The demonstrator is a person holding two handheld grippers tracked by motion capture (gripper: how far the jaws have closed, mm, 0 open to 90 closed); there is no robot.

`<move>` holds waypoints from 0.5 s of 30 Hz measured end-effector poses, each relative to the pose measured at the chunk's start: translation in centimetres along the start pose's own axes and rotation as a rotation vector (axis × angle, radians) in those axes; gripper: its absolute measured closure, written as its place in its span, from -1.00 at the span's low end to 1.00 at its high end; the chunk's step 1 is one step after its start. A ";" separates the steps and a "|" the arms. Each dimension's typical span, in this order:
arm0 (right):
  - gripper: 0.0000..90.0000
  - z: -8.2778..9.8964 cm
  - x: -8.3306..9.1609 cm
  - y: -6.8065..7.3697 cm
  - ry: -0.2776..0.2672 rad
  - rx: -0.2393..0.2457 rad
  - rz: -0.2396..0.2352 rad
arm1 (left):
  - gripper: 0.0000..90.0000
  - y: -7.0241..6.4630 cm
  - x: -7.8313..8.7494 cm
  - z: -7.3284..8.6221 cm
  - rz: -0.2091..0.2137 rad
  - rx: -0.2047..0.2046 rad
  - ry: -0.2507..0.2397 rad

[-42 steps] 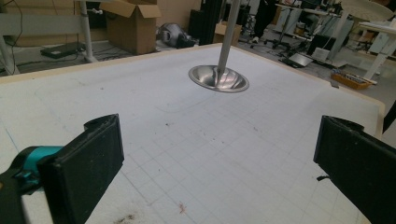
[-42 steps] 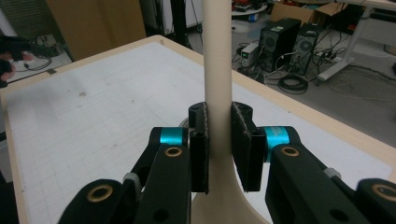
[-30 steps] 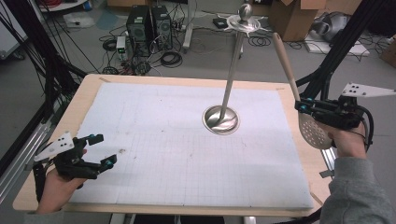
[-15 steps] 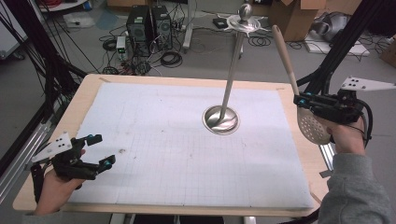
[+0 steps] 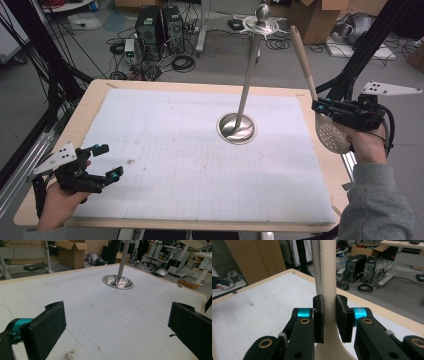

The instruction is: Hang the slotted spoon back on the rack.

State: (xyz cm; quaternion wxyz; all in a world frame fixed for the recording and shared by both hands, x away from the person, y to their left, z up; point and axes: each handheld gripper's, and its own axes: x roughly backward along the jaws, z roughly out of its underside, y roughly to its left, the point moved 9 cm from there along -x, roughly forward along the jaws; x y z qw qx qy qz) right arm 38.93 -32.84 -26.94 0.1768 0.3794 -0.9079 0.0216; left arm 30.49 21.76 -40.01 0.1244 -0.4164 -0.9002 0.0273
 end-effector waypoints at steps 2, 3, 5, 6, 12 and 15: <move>0.74 0.0 -0.1 0.0 0.000 -0.008 -0.005 | -0.96 0.0 0.0 0.0 0.000 0.000 -0.002; 0.74 0.0 -0.1 0.0 -0.001 -0.007 -0.006 | -0.96 0.0 0.1 0.0 0.000 0.001 -0.003; 0.74 0.0 -0.2 0.1 -0.002 -0.006 -0.014 | -0.96 0.0 0.1 0.0 -0.001 0.001 -0.002; 0.74 0.1 -0.2 0.1 0.000 -0.007 -0.019 | -0.96 0.0 0.1 0.0 -0.001 0.001 -0.003; 0.74 0.1 -0.5 0.2 0.003 -0.004 -0.022 | -0.96 0.0 0.1 0.0 -0.001 0.001 -0.002; 0.74 0.2 -0.8 0.2 0.003 -0.007 -0.026 | -0.96 0.1 0.1 0.0 -0.002 0.000 0.000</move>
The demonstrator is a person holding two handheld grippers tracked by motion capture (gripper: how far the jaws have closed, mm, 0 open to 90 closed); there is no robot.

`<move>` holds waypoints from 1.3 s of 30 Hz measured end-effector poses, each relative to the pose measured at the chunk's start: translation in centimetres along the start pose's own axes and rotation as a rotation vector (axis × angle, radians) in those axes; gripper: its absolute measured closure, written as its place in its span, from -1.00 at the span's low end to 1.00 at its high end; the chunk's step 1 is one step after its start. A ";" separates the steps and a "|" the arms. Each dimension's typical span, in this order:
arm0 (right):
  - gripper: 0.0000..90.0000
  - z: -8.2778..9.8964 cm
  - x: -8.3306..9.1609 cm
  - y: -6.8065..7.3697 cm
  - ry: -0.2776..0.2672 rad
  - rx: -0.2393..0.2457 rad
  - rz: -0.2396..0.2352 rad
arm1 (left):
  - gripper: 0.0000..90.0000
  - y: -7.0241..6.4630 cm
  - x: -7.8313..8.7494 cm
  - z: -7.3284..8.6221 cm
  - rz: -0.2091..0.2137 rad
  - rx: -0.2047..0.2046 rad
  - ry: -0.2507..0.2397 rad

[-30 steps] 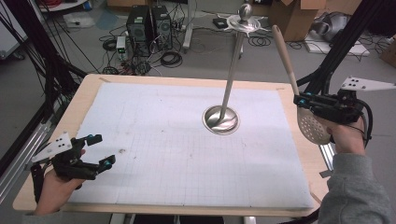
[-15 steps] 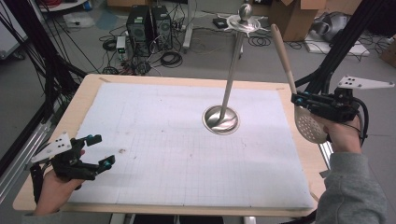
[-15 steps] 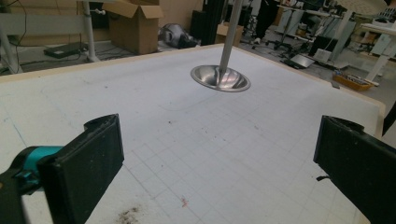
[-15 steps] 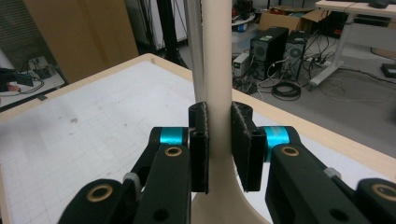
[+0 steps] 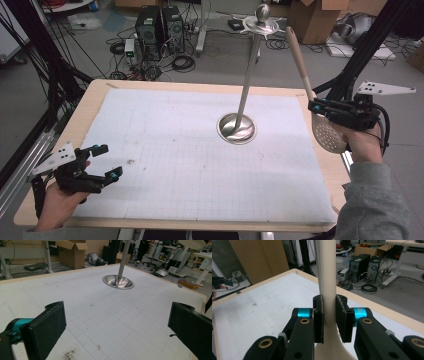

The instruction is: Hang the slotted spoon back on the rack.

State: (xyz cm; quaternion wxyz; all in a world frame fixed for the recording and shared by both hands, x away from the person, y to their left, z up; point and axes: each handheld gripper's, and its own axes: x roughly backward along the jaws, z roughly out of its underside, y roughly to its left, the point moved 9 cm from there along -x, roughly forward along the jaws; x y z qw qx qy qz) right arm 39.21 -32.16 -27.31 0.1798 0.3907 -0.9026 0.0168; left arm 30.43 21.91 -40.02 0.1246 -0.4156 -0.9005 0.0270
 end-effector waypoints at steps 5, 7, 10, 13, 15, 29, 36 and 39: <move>0.74 0.1 -0.3 0.0 -0.001 -0.006 -0.010 | -0.96 0.0 0.0 0.0 0.000 0.000 -0.001; 0.74 0.2 -0.4 0.1 -0.004 -0.007 -0.016 | -0.96 0.0 0.0 0.1 -0.002 0.003 -0.001; 0.74 0.2 -0.5 0.2 -0.005 -0.012 -0.020 | -0.96 0.1 0.0 0.1 -0.001 0.003 -0.001; 0.74 0.3 -0.6 0.2 -0.005 -0.017 -0.028 | -0.96 0.1 0.0 0.1 -0.001 0.003 -0.001; 0.74 0.4 -0.8 0.3 -0.003 -0.017 -0.032 | -0.96 0.0 0.0 0.1 -0.002 0.003 0.000; 0.74 0.7 -2.1 0.6 0.021 -0.014 -0.042 | -0.96 0.0 0.0 0.1 -0.001 0.006 0.001; 0.74 0.9 -3.0 0.8 0.040 -0.012 -0.039 | -0.96 0.0 0.0 0.1 -0.001 0.007 0.002; 0.74 0.9 -3.3 0.8 0.044 -0.012 -0.037 | -0.96 0.0 0.0 0.1 0.000 0.005 0.003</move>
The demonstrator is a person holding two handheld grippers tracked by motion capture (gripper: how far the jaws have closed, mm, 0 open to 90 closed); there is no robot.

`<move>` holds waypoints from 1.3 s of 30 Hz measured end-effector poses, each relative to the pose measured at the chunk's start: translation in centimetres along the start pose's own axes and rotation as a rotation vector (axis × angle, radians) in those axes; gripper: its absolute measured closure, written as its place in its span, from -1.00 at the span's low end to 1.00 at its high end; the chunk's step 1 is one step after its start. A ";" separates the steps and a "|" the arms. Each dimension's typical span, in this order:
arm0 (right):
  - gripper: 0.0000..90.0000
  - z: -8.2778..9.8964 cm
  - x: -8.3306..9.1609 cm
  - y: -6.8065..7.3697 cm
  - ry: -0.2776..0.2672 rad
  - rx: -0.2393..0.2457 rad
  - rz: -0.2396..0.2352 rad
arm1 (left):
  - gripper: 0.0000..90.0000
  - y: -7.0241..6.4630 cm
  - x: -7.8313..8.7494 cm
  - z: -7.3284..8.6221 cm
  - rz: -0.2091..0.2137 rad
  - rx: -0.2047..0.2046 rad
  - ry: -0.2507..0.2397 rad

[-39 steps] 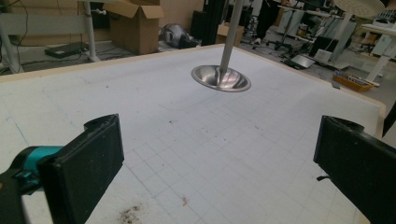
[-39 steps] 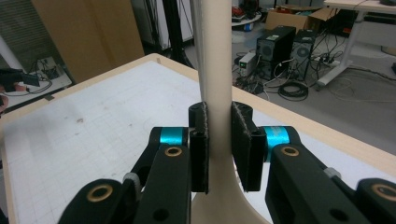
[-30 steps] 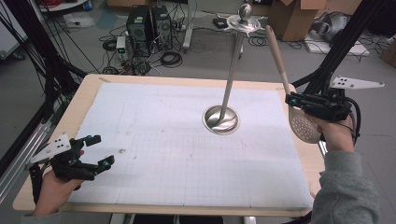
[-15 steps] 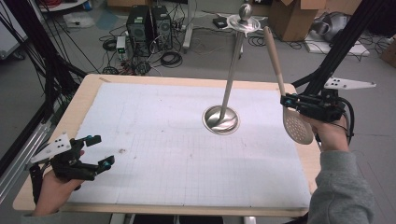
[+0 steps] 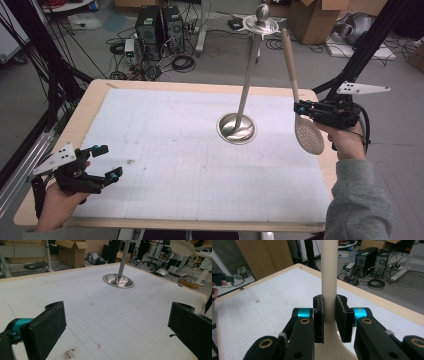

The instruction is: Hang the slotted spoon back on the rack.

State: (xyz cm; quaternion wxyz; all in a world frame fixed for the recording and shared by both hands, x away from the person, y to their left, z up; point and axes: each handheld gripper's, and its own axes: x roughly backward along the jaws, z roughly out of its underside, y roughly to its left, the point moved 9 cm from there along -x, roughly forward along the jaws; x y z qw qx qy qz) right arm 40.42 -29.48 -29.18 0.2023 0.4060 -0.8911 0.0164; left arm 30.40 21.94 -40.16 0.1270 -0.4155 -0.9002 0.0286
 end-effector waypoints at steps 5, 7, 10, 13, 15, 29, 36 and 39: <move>0.74 0.1 -1.0 0.1 0.014 0.001 0.007 | -0.96 0.0 0.0 0.0 0.000 0.002 0.000; 0.74 0.2 -1.3 0.2 0.020 -0.002 0.009 | -0.96 0.0 0.1 0.0 -0.001 0.000 -0.001; 0.74 0.2 -1.7 0.2 0.024 -0.001 0.014 | -0.96 0.0 0.1 -0.1 -0.001 0.001 -0.005; 0.74 0.2 -2.1 0.3 0.030 -0.004 0.012 | -0.96 0.0 0.2 -0.1 -0.002 -0.001 -0.004; 0.74 0.2 -2.4 0.3 0.031 -0.006 0.016 | -0.96 0.0 0.3 -0.2 -0.002 0.001 -0.009; 0.74 0.2 -4.2 0.4 0.048 -0.011 0.039 | -0.96 0.0 0.4 -0.2 -0.002 -0.001 -0.010; 0.74 0.2 -5.0 0.5 0.052 -0.016 0.050 | -0.96 0.0 0.5 -0.2 -0.001 -0.003 -0.010; 0.74 0.1 -5.5 0.4 0.053 -0.015 0.062 | -0.96 0.0 0.5 -0.2 -0.002 -0.001 -0.011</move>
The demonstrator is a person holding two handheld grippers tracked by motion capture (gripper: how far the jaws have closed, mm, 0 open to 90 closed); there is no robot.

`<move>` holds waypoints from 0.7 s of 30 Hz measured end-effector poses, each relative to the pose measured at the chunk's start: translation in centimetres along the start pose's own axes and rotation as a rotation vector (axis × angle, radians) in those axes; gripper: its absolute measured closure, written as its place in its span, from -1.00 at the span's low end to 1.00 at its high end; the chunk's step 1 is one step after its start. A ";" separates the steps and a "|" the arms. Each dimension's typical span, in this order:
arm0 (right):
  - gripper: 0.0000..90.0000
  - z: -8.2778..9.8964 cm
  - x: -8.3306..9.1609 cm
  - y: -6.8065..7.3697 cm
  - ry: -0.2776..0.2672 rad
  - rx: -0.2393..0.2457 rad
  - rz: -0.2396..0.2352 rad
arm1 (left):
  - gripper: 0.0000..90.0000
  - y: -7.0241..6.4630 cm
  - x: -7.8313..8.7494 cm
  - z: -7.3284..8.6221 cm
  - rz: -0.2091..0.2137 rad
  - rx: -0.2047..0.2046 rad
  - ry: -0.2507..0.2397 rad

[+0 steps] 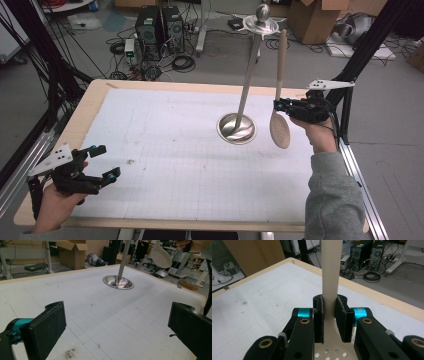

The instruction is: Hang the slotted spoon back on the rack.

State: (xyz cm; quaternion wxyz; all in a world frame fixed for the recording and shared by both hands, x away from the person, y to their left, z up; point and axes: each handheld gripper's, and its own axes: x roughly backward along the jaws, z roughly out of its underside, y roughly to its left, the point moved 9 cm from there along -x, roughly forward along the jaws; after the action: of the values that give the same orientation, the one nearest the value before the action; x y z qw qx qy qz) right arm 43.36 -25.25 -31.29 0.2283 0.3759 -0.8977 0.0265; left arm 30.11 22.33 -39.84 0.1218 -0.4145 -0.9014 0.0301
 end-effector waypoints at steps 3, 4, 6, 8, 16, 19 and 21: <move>0.74 0.0 -0.4 0.0 0.001 -0.003 0.005 | -0.96 0.0 0.0 0.0 0.002 0.001 -0.002; 0.74 -0.1 -0.5 0.0 0.000 -0.003 0.006 | -0.96 0.0 0.0 0.0 0.002 0.001 -0.002; 0.74 -0.1 -0.8 0.0 -0.001 -0.003 0.008 | -0.96 -0.1 0.0 0.0 0.004 0.000 -0.001; 0.74 -0.2 -1.1 0.0 -0.003 -0.003 0.010 | -0.96 -0.1 0.1 0.0 0.004 0.001 -0.002; 0.74 -0.3 -1.9 0.0 -0.012 -0.003 0.024 | -0.96 0.0 0.2 0.0 0.003 0.004 -0.004; 0.74 -0.4 -2.4 0.1 -0.016 -0.008 0.042 | -0.96 -0.1 0.2 0.0 0.002 0.005 -0.003; 0.73 -0.5 -2.6 0.1 -0.019 -0.010 0.045 | -0.96 -0.1 0.2 0.1 0.001 0.005 -0.002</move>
State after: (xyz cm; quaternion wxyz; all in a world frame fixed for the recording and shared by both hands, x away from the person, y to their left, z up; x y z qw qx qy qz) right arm 45.04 -23.38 -31.98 0.2209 0.3548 -0.9082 0.0237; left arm 29.90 22.45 -39.83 0.1221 -0.4147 -0.9011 0.0328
